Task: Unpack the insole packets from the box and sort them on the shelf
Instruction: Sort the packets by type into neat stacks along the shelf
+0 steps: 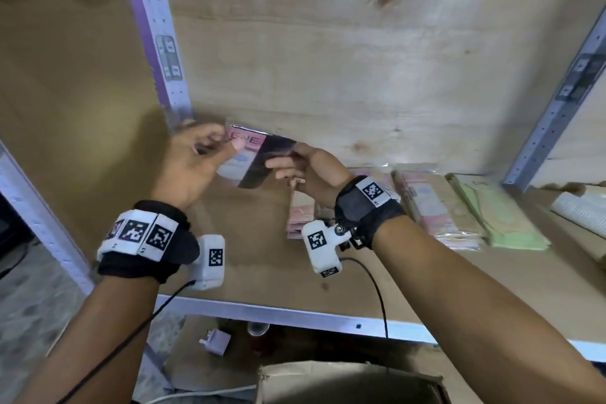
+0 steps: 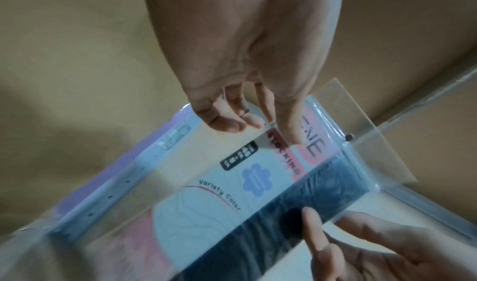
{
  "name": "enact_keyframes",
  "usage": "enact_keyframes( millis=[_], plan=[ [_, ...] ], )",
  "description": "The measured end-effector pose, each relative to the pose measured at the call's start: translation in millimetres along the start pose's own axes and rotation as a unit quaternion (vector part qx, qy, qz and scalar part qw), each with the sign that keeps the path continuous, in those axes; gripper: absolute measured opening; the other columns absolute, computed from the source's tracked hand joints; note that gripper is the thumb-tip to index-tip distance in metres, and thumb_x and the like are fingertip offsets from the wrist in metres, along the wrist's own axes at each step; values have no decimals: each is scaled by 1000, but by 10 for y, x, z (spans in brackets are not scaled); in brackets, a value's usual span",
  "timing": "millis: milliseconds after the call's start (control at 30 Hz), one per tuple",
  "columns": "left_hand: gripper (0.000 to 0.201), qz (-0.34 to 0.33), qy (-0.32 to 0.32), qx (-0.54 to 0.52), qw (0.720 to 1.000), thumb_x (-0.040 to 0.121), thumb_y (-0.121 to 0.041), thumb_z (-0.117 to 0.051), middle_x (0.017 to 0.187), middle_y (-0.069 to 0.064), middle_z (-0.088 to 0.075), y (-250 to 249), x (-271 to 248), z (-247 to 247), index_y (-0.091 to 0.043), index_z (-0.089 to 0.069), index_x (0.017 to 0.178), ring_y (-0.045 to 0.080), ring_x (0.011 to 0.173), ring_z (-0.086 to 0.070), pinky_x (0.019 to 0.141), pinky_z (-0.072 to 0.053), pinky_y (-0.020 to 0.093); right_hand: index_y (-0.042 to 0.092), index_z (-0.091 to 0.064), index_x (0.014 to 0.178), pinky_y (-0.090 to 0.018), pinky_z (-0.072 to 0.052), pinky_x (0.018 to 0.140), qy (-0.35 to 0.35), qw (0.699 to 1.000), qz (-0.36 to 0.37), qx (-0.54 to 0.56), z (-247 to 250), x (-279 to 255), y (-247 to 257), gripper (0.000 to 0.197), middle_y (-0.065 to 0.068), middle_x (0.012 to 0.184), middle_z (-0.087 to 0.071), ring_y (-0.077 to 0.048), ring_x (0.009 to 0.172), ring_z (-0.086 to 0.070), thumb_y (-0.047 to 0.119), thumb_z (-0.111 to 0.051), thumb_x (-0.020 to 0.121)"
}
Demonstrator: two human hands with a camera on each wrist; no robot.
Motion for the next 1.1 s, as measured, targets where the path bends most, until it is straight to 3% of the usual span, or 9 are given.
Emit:
enact_keyframes(
  millis=[100,233,333,400,467,533,633,933,1100],
  plan=[
    [10,-54,-25,-15,998,87,-27,-76,83,-5,-67,-268,26,-115,-19,-74,91,-3,73,-57,75,-43,9,13,-66,84,-25,-34,55,32,999,9,17,196,-241,136,35,-10,83,-74,-15,60,-61,27,-41,104],
    [14,11,3,-139,990,85,-34,-76,98,-5,-78,-286,-2,-449,-24,-77,95,11,91,-68,90,-52,27,7,-58,91,-23,-30,51,31,996,43,-65,561,-556,97,16,-3,64,-55,-14,56,-42,23,-60,91],
    [7,104,-2,-210,972,85,-31,-77,95,2,-74,-166,-63,-776,-24,-76,86,16,85,-62,82,-49,37,4,-70,107,-24,-37,59,9,979,59,-193,850,-754,-63,23,-5,83,-63,-12,64,-50,18,-70,89],
    [6,180,6,-256,950,87,-27,-76,99,8,-73,-52,-109,-1003,-22,-75,90,21,86,-62,81,-50,40,4,-69,114,-34,-51,80,14,972,48,-230,1016,-839,-177,29,-8,102,-72,-22,85,-66,18,-71,88],
    [8,240,28,-272,931,89,-22,-73,101,8,-77,50,-170,-1214,-18,-72,96,20,85,-69,78,-56,33,4,-67,119,-46,-49,102,12,971,38,-236,1183,-900,-272,32,-13,116,-72,-33,107,-68,15,-70,90],
    [5,280,53,-284,915,91,-15,-71,86,3,-78,116,-236,-1397,-17,-66,88,15,74,-72,62,-57,24,4,-64,124,-52,-45,106,8,977,26,-210,1358,-951,-365,33,-18,122,-69,-39,114,-64,12,-66,92],
    [10,313,74,-277,906,92,-15,-69,77,0,-78,170,-275,-1554,-17,-60,88,12,69,-72,54,-56,19,3,-61,129,-53,-43,108,3,989,-2,-148,1570,-1031,-434,37,-20,125,-66,-41,117,-62,9,-63,93],
    [33,220,145,-131,956,86,-59,-64,82,-5,-78,257,-242,-1589,-29,-76,91,4,68,-68,75,-50,32,15,-73,107,-33,-57,86,6,981,-38,-189,1960,-1243,-323,21,-12,111,-74,-28,100,-71,14,-74,86],
    [28,238,152,-159,946,95,-41,-61,84,0,-79,332,-254,-1644,-19,-77,92,11,72,-66,71,-48,28,3,-68,105,-36,-54,83,-86,977,-4,-194,2160,-1284,-238,30,-21,106,-73,-28,87,-69,16,-79,81]
  ],
)
Point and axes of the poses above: each hand's wrist, its own x-axis towards the middle knuckle, its own z-axis out of the back of the hand, y = z × x, the point moved 4 cm from there along x, towards the middle knuckle
